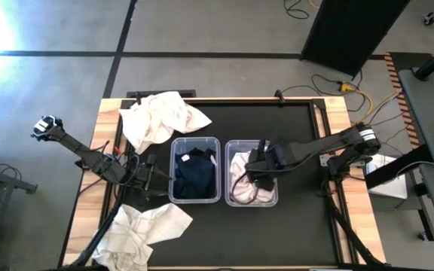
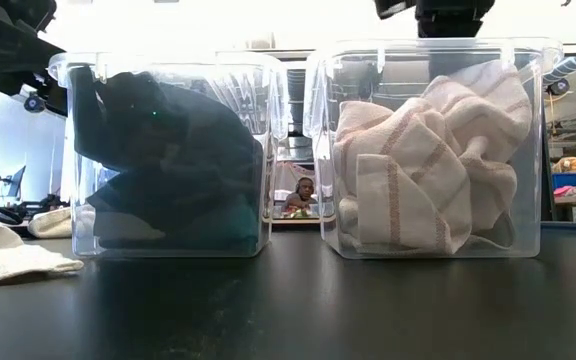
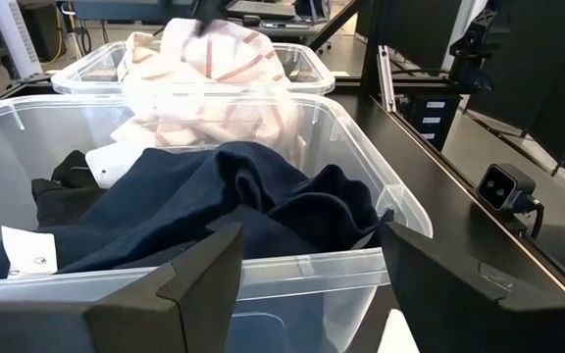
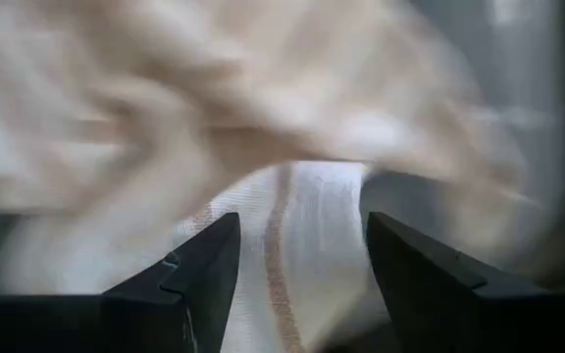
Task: Sort towels by color in basket
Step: Put the bottom right white towel into the right transparent bin
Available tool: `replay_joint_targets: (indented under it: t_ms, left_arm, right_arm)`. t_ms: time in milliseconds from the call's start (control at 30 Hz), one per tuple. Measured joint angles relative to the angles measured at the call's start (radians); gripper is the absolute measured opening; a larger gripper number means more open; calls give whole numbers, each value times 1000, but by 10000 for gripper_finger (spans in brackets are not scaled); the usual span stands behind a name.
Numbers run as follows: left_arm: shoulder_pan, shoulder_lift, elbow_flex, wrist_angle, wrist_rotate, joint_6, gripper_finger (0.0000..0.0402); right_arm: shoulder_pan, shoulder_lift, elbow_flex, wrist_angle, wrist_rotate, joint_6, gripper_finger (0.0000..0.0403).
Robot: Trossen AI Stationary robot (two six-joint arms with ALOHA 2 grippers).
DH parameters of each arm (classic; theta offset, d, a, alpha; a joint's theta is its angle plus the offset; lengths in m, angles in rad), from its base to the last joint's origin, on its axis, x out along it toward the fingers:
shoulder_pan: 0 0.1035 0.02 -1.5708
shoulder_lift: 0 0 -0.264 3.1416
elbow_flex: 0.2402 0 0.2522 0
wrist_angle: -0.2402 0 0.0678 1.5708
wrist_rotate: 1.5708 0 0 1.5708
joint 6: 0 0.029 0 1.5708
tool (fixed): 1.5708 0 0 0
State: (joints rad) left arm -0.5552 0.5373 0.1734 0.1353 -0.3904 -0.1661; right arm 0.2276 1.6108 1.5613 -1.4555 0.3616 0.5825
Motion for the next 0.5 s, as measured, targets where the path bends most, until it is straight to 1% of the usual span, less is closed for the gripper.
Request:
replay_joint_targets:
  t_ms: [167,233,300,400,500]
  left_arm:
    - [0,-1,0,3,0,0,231]
    - [0,-1,0,3,0,0,231]
    - [0,-1,0,3,0,0,231]
    - [0,0,0,2,-1,0,231]
    - [0,0,0,1,-1,0,231]
  right_arm:
    - [3,66,-18,215,-207,-106,215]
    - [3,102,-18,284,-263,-151,215]
    - [3,140,-18,338,-291,-198,215]
    - [2,203,-19,372,-295,-259,215]
    - [-9,259,-15,378,-352,-304,215]
